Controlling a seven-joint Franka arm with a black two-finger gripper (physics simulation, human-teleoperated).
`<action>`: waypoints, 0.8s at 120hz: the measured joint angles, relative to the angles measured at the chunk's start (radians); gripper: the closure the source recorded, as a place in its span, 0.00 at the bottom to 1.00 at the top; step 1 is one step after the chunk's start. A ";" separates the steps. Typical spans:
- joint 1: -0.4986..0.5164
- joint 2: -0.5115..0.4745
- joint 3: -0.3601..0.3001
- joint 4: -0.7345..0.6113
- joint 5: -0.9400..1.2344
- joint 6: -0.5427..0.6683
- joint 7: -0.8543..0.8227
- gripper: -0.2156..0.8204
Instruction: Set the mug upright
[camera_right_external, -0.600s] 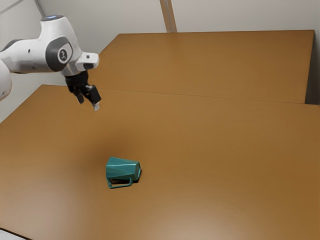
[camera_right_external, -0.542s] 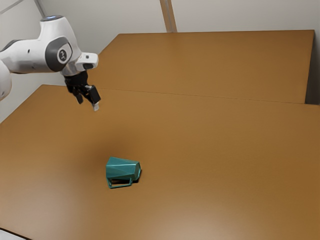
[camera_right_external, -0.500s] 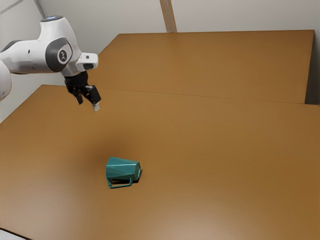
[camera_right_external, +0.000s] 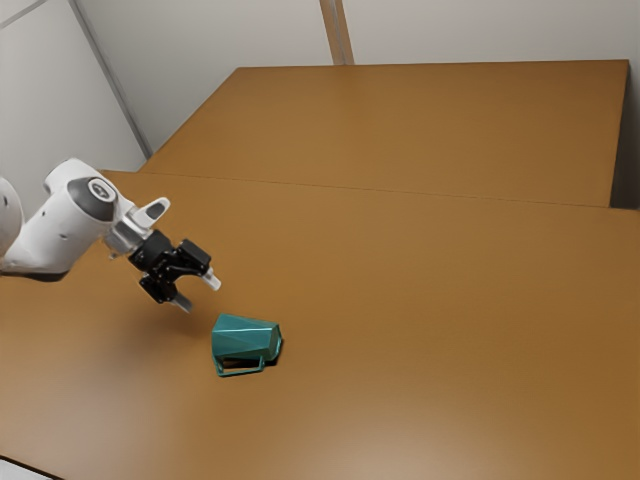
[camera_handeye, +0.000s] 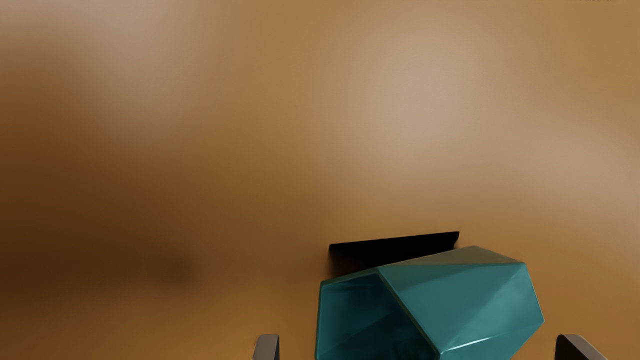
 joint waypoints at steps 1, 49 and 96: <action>0.001 0.000 0.000 -0.002 -0.005 0.000 0.002 0.21; 0.031 0.036 -0.001 -0.102 -0.204 0.006 0.110 0.21; -0.029 0.036 -0.003 -0.111 -0.290 0.007 0.179 0.21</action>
